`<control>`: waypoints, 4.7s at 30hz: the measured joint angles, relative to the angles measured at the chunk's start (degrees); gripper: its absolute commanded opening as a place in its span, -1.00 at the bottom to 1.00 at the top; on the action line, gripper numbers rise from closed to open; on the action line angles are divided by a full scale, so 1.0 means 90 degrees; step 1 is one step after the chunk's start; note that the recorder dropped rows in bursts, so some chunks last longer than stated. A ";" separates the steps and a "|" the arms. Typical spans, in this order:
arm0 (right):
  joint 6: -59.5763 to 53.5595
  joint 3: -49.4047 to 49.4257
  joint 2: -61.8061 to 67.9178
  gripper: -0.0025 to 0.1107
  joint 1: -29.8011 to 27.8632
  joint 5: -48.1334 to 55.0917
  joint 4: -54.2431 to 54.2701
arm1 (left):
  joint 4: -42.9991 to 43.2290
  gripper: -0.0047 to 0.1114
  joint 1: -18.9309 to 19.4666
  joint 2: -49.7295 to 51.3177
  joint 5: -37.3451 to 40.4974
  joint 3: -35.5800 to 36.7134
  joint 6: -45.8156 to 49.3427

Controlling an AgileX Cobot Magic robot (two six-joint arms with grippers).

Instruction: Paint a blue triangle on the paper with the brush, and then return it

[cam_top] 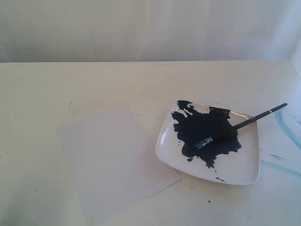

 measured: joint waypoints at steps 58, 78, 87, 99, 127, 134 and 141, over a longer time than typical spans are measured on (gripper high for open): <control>0.0000 0.0000 0.0000 -0.96 0.0000 0.0000 0.0000 | 0.0333 -0.92 0.0000 0.0000 -0.0115 0.0000 0.0329; 0.0000 0.0000 0.0000 -0.96 0.0000 -0.0404 0.0185 | -0.0194 -0.92 0.0000 0.0000 -0.0119 0.0000 -0.0315; 0.0000 0.0000 0.0000 -0.96 0.0000 -0.0989 0.0443 | -0.0622 -0.92 0.0000 0.0000 -0.0274 0.0000 -0.0315; 0.0032 0.0000 0.0000 -0.96 0.0000 -0.1534 0.0443 | -0.2051 -0.92 0.0000 0.0000 -0.0724 0.0000 -0.0343; 0.0324 0.0000 0.0000 -0.96 0.0000 -0.1675 0.0553 | -0.3032 -0.92 0.0000 -0.0003 -0.2114 -0.0226 -0.0341; 0.0324 0.0000 0.0000 -0.96 0.0000 -0.1675 0.0553 | -0.1822 -0.92 0.0000 -0.0013 -0.2212 -0.0659 -0.0341; 0.0335 0.0000 0.0000 -0.96 0.0000 -0.1686 0.0553 | -0.0900 -0.92 0.0000 0.0373 -0.2212 -0.0967 -0.0329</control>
